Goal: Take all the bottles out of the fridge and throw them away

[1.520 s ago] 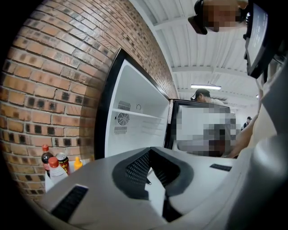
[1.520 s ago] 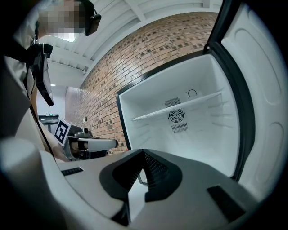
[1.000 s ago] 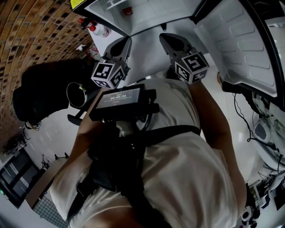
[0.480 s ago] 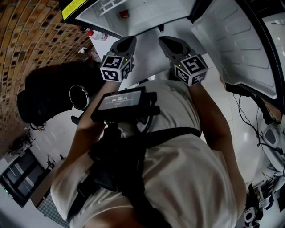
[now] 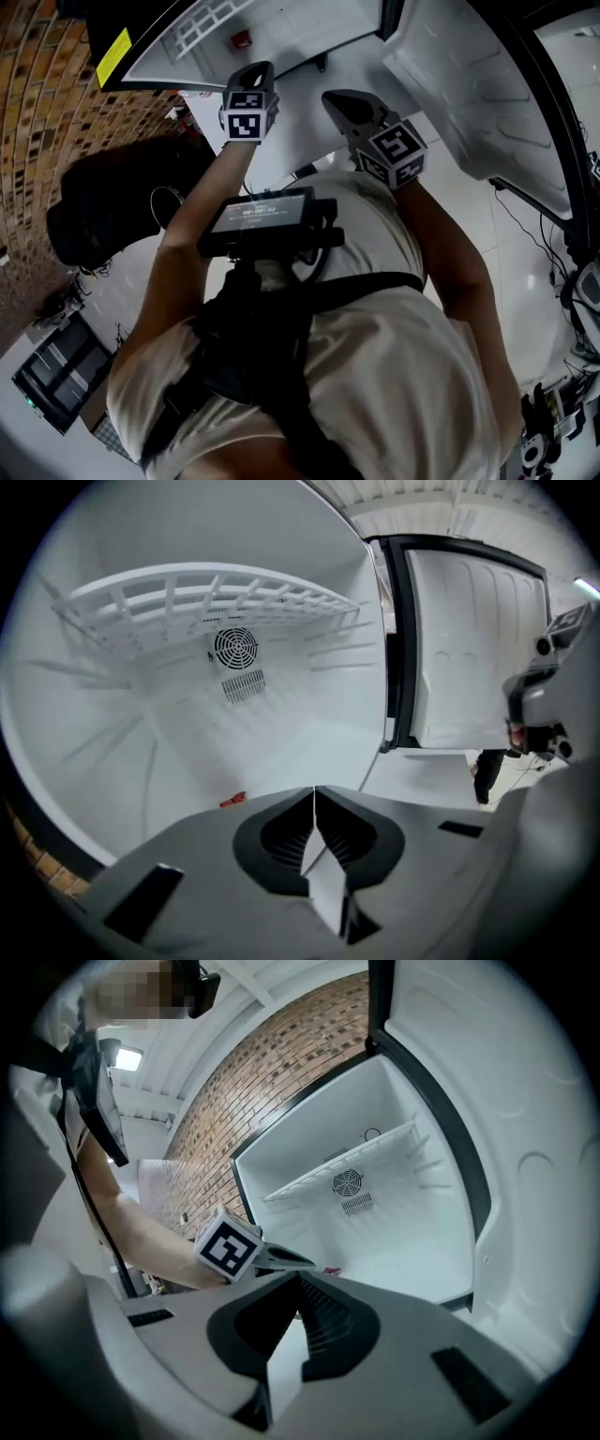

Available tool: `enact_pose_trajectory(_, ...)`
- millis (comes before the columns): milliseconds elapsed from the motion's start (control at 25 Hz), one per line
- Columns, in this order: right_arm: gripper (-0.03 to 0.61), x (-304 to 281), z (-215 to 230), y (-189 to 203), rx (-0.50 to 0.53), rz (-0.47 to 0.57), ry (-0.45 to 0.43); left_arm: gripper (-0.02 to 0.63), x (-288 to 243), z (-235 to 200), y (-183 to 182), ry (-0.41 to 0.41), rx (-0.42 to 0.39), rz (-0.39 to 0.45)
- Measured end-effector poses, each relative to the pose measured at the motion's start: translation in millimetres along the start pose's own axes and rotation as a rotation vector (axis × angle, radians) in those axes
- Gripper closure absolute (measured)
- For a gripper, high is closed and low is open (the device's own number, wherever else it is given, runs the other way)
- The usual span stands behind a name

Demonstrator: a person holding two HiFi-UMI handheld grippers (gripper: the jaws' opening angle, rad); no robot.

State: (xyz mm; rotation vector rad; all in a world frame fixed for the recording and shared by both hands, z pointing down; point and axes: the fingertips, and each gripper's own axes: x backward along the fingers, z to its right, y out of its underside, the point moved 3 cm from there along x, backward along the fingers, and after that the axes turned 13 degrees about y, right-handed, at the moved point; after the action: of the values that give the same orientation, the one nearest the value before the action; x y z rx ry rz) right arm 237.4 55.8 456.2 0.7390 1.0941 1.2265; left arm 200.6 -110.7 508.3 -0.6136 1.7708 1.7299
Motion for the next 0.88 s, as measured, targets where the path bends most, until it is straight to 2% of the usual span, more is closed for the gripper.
enact_pose_trajectory(80,0.586,2,2,2,0.008,-0.008,-0.017,0.595,-12,-10,0,-0.045,0.008,-0.031)
enact_pose_trajectory(160,0.587,4,3,4,0.016,-0.019,-0.031,0.589,-23,-24,3,-0.104,0.086,-0.059)
enact_pose_trajectory(240,0.586,7,6,7,0.016,-0.03,-0.037,0.487,-31,-42,5,-0.181,0.2,-0.073)
enact_pose_trajectory(320,0.586,9,11,8,0.006,-0.036,-0.036,0.421,-40,-61,5,-0.26,0.281,-0.073)
enact_pose_trajectory(480,0.587,15,26,7,-0.01,-0.037,-0.016,0.397,-52,-89,3,-0.374,0.373,-0.069)
enact_pose_trajectory(560,0.586,18,30,8,-0.008,-0.041,-0.003,0.348,-56,-101,2,-0.411,0.423,-0.039)
enact_pose_trajectory(760,0.586,21,38,13,-0.037,-0.042,0.022,0.344,-68,-127,10,-0.475,0.545,-0.006)
enact_pose_trajectory(880,0.586,23,41,11,-0.055,-0.033,0.038,0.344,-69,-132,24,-0.5,0.674,-0.023)
